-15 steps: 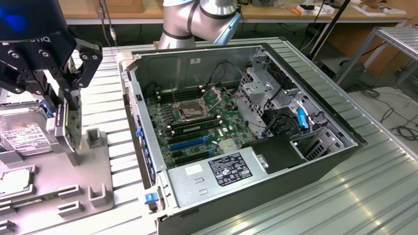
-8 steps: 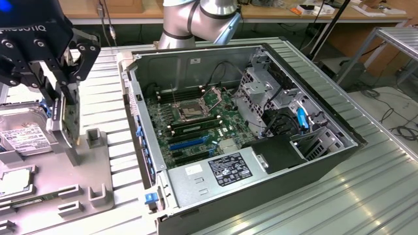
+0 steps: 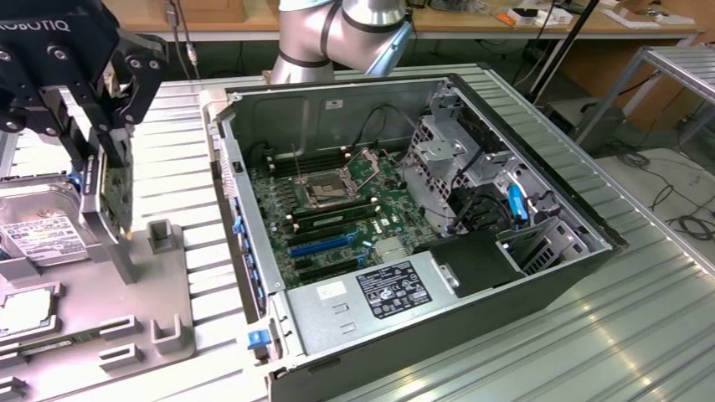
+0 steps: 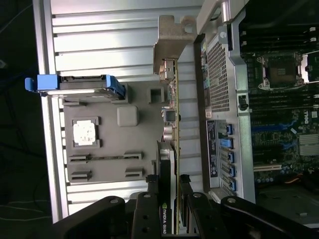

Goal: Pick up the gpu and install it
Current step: 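Pick up the gpu and move the gpu toward the slot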

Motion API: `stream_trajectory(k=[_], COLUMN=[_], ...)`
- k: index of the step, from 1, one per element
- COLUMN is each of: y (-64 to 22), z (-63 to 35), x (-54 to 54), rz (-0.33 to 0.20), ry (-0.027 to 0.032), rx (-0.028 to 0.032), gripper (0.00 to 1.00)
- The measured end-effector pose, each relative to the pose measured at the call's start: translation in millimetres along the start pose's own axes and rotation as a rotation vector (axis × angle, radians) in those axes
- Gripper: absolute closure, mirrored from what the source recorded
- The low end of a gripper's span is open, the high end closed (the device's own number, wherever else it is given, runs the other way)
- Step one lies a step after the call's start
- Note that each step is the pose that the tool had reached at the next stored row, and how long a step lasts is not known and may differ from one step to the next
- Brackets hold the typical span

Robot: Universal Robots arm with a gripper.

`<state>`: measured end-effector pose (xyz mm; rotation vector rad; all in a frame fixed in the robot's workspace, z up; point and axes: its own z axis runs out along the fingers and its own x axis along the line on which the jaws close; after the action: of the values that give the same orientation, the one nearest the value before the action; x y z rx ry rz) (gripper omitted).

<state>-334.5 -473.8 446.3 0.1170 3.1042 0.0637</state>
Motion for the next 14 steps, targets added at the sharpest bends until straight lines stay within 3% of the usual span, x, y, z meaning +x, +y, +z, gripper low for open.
stream_trajectory(k=[14], y=[0.5], z=[-0.3], x=[-6.4], rz=[0.0], ry=[0.0001], rx=[-0.0001], gripper=[0.73])
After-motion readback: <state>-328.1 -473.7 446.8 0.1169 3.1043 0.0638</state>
